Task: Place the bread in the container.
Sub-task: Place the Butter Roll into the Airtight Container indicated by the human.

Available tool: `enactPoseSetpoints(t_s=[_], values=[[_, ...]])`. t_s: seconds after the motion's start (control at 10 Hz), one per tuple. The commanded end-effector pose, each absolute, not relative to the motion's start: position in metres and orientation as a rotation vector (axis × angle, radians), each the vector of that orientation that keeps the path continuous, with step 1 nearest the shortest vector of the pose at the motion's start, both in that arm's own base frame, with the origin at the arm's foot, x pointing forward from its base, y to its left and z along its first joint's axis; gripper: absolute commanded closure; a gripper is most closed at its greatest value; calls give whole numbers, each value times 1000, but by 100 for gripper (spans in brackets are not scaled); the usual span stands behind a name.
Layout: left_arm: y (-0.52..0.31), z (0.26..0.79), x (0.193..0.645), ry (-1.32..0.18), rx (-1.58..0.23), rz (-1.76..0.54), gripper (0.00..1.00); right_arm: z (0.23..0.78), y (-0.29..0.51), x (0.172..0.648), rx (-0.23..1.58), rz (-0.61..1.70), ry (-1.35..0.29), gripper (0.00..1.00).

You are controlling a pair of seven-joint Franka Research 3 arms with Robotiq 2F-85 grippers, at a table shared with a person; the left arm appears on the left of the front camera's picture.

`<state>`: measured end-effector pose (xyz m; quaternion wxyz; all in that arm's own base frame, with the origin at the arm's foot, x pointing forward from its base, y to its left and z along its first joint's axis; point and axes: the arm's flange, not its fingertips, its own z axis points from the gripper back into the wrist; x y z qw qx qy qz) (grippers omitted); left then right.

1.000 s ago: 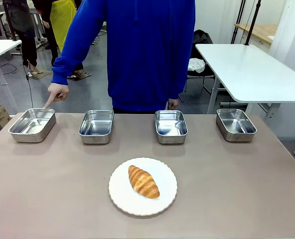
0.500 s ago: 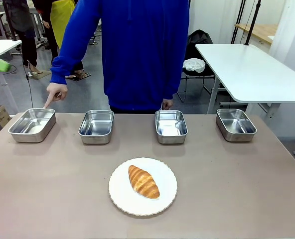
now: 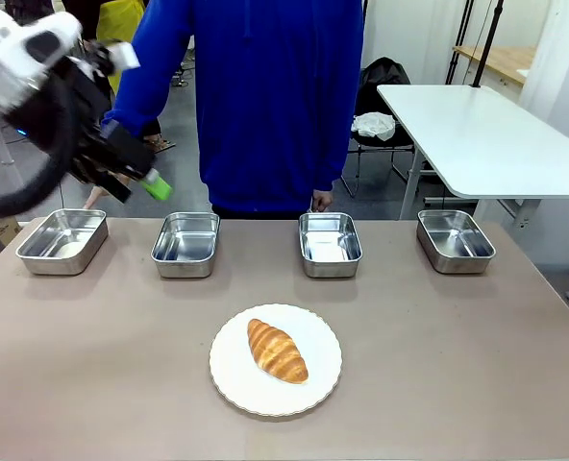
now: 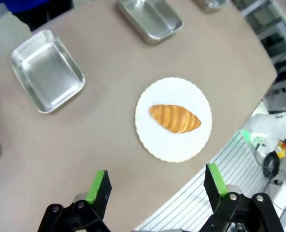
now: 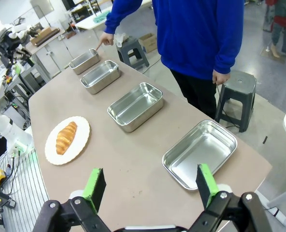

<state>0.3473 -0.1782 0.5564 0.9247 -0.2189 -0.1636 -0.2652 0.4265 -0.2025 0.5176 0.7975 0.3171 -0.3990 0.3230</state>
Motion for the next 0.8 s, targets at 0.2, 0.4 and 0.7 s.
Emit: enactPoseSetpoints(t_s=[0.2,0.4,0.7], values=[[-153,565,357,-349,-488,-546,0,519,-202,427,685,697,-863,0],[-204,549,325,-348,-375,-445,0,519,-202,427,685,697,-863,0],[-318,516,293,-306,-310,-346,0,519,-202,427,685,697,-863,0]])
